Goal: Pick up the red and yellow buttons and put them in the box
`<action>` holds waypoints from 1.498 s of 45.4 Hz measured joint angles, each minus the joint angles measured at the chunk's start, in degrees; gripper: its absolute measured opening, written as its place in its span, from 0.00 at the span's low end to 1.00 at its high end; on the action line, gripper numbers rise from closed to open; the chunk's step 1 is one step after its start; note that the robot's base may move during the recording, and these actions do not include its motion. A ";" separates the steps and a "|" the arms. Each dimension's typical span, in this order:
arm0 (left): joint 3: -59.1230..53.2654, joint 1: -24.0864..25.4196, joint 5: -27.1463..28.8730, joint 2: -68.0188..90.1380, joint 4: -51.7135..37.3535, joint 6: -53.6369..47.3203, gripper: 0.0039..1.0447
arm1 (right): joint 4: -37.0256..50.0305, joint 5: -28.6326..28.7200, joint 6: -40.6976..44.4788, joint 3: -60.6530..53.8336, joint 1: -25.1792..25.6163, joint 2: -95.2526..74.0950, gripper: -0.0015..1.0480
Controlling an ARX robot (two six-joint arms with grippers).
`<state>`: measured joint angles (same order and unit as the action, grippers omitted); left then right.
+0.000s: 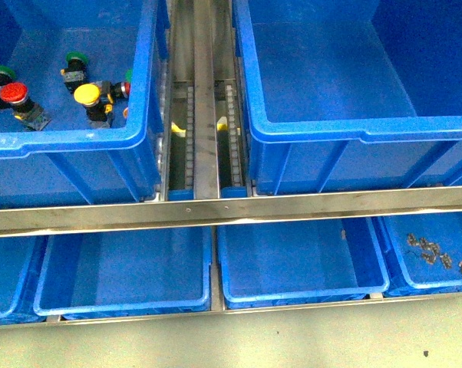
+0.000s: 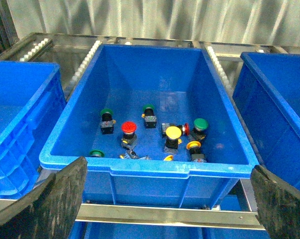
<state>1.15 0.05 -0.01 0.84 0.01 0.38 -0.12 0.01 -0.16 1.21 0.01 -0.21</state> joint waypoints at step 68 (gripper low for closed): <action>47.45 -3.56 10.23 86.84 -9.66 15.37 0.93 | 0.00 0.00 0.00 0.00 0.00 0.00 0.94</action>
<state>48.60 -3.51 10.22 87.68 -9.65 15.75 -0.12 0.01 -0.16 1.21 0.01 -0.21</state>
